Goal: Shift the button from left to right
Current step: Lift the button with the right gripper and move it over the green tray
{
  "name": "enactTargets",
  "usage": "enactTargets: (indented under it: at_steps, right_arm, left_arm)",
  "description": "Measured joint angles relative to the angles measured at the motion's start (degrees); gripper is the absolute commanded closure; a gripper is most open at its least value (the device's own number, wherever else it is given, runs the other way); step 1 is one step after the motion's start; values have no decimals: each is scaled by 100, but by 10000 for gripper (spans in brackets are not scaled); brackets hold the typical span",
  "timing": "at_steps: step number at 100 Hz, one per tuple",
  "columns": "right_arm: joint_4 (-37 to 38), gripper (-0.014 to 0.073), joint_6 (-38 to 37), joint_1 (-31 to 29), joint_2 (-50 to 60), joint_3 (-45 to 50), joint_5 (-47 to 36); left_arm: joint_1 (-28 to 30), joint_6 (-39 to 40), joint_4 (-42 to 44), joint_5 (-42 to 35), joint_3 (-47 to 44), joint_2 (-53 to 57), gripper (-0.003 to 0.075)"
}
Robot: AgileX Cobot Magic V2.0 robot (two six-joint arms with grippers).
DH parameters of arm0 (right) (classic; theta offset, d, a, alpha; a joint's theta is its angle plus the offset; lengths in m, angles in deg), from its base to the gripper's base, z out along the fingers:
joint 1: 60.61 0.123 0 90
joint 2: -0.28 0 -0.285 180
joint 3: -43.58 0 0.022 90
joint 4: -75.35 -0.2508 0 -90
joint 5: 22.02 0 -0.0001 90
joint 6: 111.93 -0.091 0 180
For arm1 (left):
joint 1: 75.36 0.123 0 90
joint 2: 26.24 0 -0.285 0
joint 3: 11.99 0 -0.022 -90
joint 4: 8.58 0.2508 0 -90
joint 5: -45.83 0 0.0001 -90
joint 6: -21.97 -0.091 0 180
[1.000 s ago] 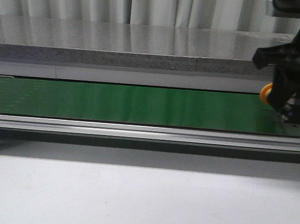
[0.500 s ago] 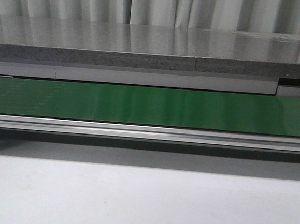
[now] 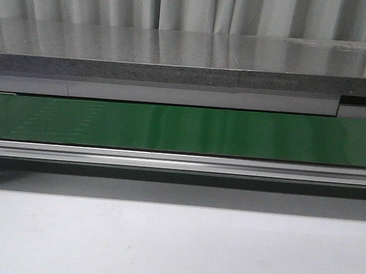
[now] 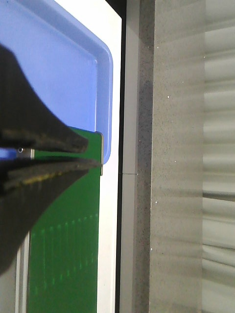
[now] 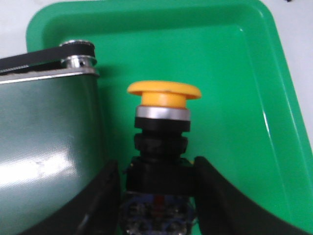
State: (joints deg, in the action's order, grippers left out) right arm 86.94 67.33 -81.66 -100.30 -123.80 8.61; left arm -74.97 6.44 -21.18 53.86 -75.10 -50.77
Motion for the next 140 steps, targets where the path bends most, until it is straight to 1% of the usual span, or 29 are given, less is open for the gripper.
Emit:
enactTargets:
  at_steps: [34, 39, 46, 63, 70, 91, 104, 125, 140]
  right_arm:
    - [77, 419, 12, -160, -917, 0, -38]
    - [91, 406, 12, -160, -989, 0, -53]
    - [100, 354, 12, -160, -1044, -13, -61]
    - [100, 155, 12, -173, -1057, -13, -135]
    - [143, 122, 12, -182, -1057, -34, -163]
    - [198, 121, 12, -194, -1057, -45, -194]
    - [181, 121, -125, -194, -918, -45, -205]
    - [-158, 129, -222, -91, -285, -45, -281]
    - [-422, 129, -222, 239, 333, -45, -281]
  left_arm:
    - [0, 0, 0, 0, 0, 0, 715]
    - [0, 0, 0, 0, 0, 0, 715]
    - [0, 0, 0, 0, 0, 0, 715]
    - [0, 0, 0, 0, 0, 0, 715]
    - [0, 0, 0, 0, 0, 0, 715]
    - [0, 0, 0, 0, 0, 0, 715]
    - [0, 0, 0, 0, 0, 0, 715]
    - [0, 0, 0, 0, 0, 0, 715]
    - [0, 0, 0, 0, 0, 0, 715]
